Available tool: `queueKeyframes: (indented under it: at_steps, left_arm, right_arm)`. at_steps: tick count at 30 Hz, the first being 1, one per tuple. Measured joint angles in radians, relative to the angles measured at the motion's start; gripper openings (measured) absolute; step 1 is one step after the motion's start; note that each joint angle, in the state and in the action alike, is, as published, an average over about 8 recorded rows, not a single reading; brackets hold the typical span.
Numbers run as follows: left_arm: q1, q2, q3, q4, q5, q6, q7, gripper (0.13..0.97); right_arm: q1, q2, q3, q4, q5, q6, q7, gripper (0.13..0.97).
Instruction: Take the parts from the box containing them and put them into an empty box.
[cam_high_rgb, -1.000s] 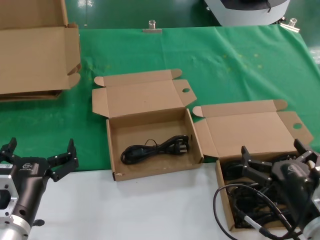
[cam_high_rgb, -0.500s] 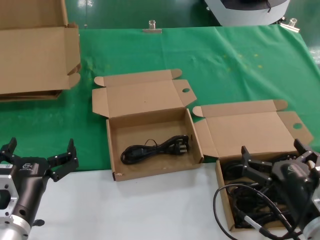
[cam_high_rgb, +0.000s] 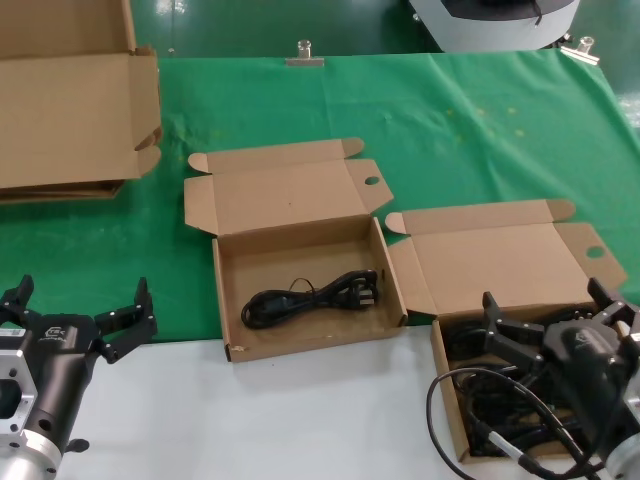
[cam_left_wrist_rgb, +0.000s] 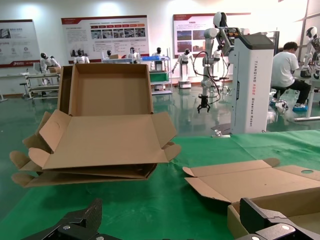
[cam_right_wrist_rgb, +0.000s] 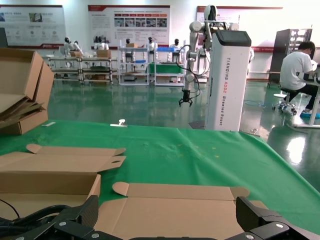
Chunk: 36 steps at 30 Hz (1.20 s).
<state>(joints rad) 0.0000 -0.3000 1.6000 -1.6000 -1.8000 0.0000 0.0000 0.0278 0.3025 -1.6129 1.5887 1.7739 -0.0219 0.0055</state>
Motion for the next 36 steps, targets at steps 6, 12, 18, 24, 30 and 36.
queueKeyframes:
  at_steps: [6, 12, 18, 24, 30, 36]
  left_arm:
    - [0.0, 0.0, 0.0, 0.0, 0.0, 0.0, 0.0, 0.966]
    - [0.0, 0.0, 0.0, 0.0, 0.0, 0.0, 0.0, 0.966]
    - [0.0, 0.0, 0.0, 0.0, 0.0, 0.0, 0.0, 0.966]
    - [0.0, 0.0, 0.0, 0.0, 0.0, 0.0, 0.0, 0.966]
    - [0.0, 0.0, 0.0, 0.0, 0.0, 0.0, 0.0, 0.966]
    - [0.0, 0.0, 0.0, 0.0, 0.0, 0.0, 0.0, 0.966]
  right_arm:
    - [0.0, 0.0, 0.0, 0.0, 0.0, 0.0, 0.0, 0.966]
    - [0.0, 0.0, 0.0, 0.0, 0.0, 0.0, 0.0, 0.966]
    - [0.0, 0.0, 0.0, 0.0, 0.0, 0.0, 0.0, 0.966]
    - [0.0, 0.0, 0.0, 0.0, 0.0, 0.0, 0.0, 0.966]
    - [0.0, 0.0, 0.0, 0.0, 0.0, 0.0, 0.0, 0.966]
    - [0.0, 0.0, 0.0, 0.0, 0.0, 0.0, 0.0, 0.966]
